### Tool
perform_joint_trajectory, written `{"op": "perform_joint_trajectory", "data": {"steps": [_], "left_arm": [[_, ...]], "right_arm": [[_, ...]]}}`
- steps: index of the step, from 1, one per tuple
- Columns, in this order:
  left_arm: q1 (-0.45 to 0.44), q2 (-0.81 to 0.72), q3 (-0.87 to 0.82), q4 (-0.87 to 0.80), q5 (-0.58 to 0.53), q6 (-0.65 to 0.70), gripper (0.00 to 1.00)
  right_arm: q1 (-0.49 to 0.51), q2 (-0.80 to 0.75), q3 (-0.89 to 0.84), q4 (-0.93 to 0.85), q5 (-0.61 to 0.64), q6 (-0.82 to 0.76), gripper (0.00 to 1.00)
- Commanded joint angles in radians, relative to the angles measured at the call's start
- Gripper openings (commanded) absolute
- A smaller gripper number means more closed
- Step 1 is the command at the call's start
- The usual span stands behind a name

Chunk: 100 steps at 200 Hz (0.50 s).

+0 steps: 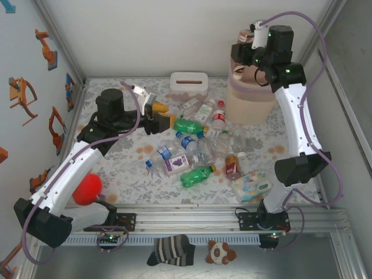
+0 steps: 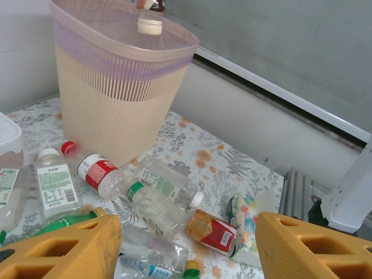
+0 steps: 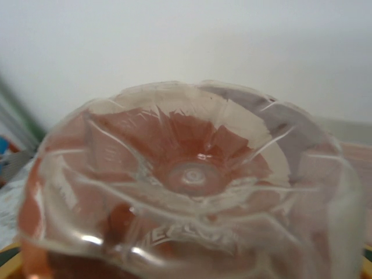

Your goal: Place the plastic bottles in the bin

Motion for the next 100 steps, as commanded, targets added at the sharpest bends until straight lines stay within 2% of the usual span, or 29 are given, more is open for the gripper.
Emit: {"op": "perform_joint_trajectory", "data": {"steps": [1, 43, 100], "left_arm": [[0.006, -0.021, -0.011, -0.013, -0.013, 0.021, 0.62], [0.009, -0.019, -0.014, -0.018, -0.023, 0.012, 0.61], [0.010, -0.013, -0.004, -0.030, -0.028, 0.008, 0.61]], "right_arm": [[-0.053, 0.027, 0.051, -0.001, 0.055, -0.003, 0.53], [-0.137, 0.109, 0.101, -0.011, 0.067, 0.010, 0.52], [-0.189, 0.249, 0.197, -0.124, 0.125, -0.001, 0.52]]}}
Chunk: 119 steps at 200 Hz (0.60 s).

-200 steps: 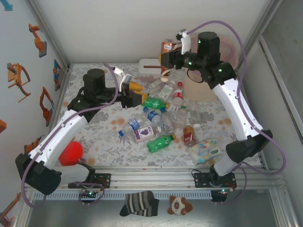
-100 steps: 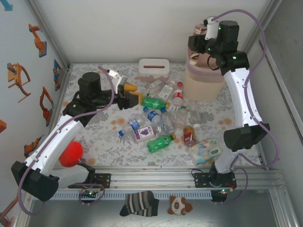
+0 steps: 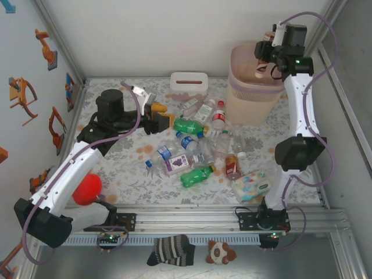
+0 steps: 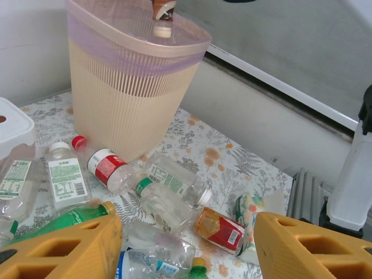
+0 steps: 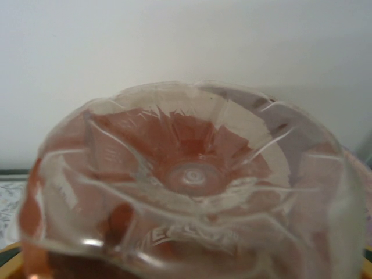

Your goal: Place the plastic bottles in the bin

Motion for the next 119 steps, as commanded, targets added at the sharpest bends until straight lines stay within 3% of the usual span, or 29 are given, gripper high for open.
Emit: {"op": "perform_joint_trajectory", "data": {"steps": [1, 119], "left_arm": [[0.004, -0.013, 0.002, -0.023, 0.001, 0.009, 0.61], [0.004, -0.020, -0.007, -0.037, -0.010, 0.009, 0.60]], "right_arm": [[-0.013, 0.039, 0.051, -0.070, 0.050, -0.005, 0.52], [-0.025, 0.256, 0.051, -0.268, 0.168, -0.075, 0.55]]}}
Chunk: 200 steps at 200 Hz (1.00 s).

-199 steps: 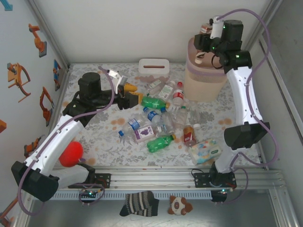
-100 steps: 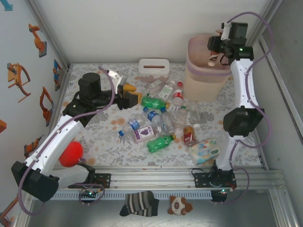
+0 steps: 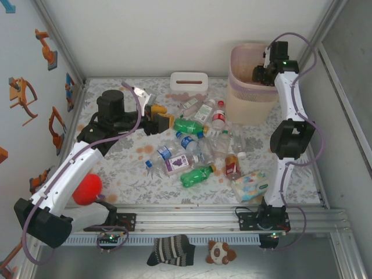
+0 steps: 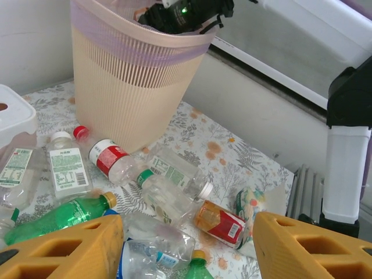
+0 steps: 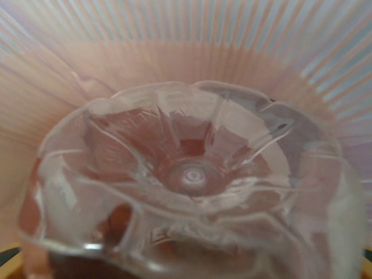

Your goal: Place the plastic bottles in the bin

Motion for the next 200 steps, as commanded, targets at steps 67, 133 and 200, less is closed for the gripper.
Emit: {"op": "perform_joint_trajectory", "data": {"steps": [67, 133, 200], "left_arm": [[0.004, -0.031, -0.008, -0.013, -0.006, 0.010, 0.60], [0.005, -0.052, -0.024, -0.020, -0.026, 0.011, 0.60], [0.006, -0.056, -0.035, -0.021, -0.034, 0.012, 0.60]], "right_arm": [[-0.010, 0.127, 0.046, -0.085, 0.015, -0.029, 0.58], [-0.012, 0.176, 0.067, -0.109, 0.000, -0.022, 0.67], [-0.012, 0.094, 0.097, -0.118, -0.045, 0.012, 0.78]]}}
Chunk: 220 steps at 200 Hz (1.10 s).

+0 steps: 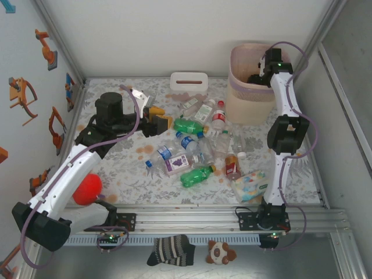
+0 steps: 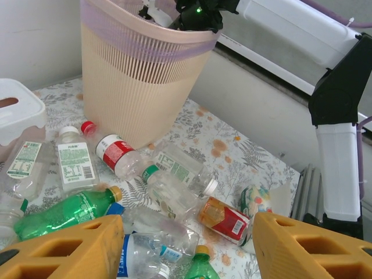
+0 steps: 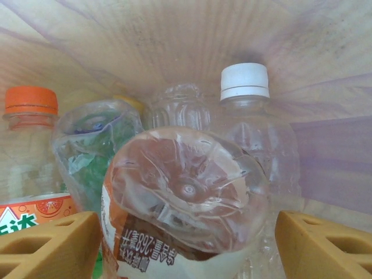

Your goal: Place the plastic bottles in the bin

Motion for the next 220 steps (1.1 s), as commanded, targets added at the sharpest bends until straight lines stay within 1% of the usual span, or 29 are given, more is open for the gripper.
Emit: {"op": "perform_joint_trajectory", "data": {"steps": [1, 78, 120, 156, 185, 220], "left_arm": [[0.006, -0.024, -0.014, -0.004, -0.005, 0.013, 0.60], [0.008, 0.003, -0.011, -0.044, -0.062, 0.029, 0.60], [0.008, 0.037, -0.003, -0.076, -0.089, 0.042, 0.60], [0.010, 0.078, 0.022, -0.167, -0.180, 0.069, 0.60], [0.008, 0.126, 0.053, -0.248, -0.250, 0.087, 0.58], [0.008, 0.170, 0.078, -0.335, -0.307, 0.108, 0.58]], "right_arm": [[-0.008, -0.023, 0.032, -0.002, -0.028, 0.023, 0.78], [-0.008, -0.177, 0.052, -0.018, -0.065, 0.047, 0.80], [-0.008, -0.260, 0.056, -0.017, -0.114, 0.061, 0.80], [-0.008, -0.338, 0.040, -0.013, -0.155, 0.082, 0.79], [-0.008, -0.424, -0.024, 0.023, -0.207, 0.107, 0.79], [-0.008, -0.507, -0.070, 0.039, -0.240, 0.128, 0.79]]}}
